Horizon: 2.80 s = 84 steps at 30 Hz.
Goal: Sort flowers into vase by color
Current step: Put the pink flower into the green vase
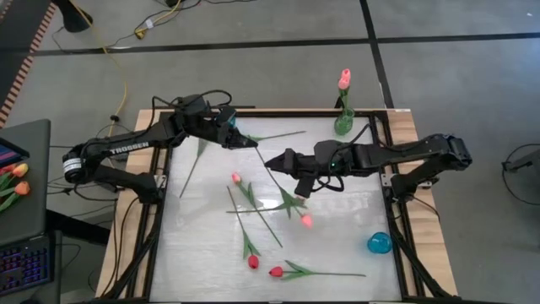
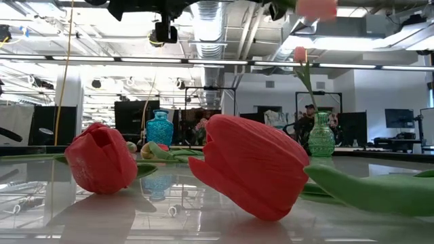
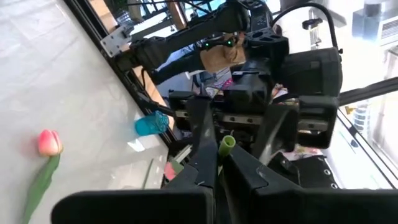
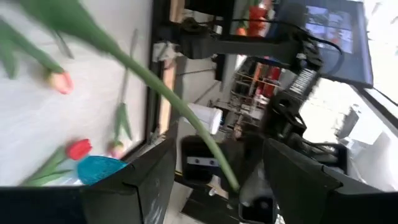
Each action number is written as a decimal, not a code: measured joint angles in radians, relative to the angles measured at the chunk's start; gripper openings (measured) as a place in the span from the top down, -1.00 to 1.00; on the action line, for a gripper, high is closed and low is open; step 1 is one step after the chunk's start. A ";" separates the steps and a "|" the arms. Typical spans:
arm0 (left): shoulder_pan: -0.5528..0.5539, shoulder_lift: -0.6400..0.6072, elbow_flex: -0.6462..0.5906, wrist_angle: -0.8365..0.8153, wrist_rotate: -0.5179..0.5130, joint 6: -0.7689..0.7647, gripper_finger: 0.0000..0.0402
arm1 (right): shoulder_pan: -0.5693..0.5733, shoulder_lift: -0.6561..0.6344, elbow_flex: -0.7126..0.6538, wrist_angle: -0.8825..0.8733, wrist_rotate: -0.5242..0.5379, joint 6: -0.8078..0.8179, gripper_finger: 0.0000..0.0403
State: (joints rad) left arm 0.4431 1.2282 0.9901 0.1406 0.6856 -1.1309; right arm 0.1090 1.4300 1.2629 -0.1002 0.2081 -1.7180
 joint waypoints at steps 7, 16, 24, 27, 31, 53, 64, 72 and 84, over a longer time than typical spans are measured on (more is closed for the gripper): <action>0.006 0.000 0.000 0.000 0.009 -0.007 1.00 | 0.003 0.000 -0.001 0.012 -0.074 -0.044 -0.25; 0.006 0.000 0.000 0.000 0.008 -0.014 1.00 | 0.008 0.000 -0.001 0.004 -0.103 -0.056 0.00; 0.005 0.000 0.000 0.001 -0.022 -0.031 1.00 | 0.008 0.000 -0.001 -0.009 -0.118 -0.056 0.34; 0.001 0.000 0.000 0.001 -0.032 -0.034 1.00 | 0.008 0.000 -0.001 -0.011 -0.125 -0.056 0.45; 0.000 0.000 0.000 0.000 -0.039 -0.034 1.00 | 0.009 0.000 -0.001 -0.012 -0.127 -0.055 0.55; 0.032 0.000 0.000 -0.028 -0.089 0.209 0.28 | 0.008 -0.006 -0.001 -0.008 -0.131 0.295 0.88; 0.140 0.000 0.001 -0.367 -0.156 0.439 -0.11 | -0.070 -0.148 -0.001 -0.008 -0.022 0.839 0.91; 0.095 0.000 0.001 -0.260 -0.168 0.454 -0.10 | -0.329 -0.352 -0.019 -0.221 -0.059 1.220 0.91; 0.033 0.000 0.001 -0.220 -0.253 0.477 -0.09 | -0.777 -0.644 -0.301 -0.160 -0.134 1.549 0.91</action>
State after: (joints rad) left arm 0.4766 1.2285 0.9909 -0.0793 0.4326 -0.6537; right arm -0.6677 0.7860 0.9614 -0.2601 0.0736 -0.1692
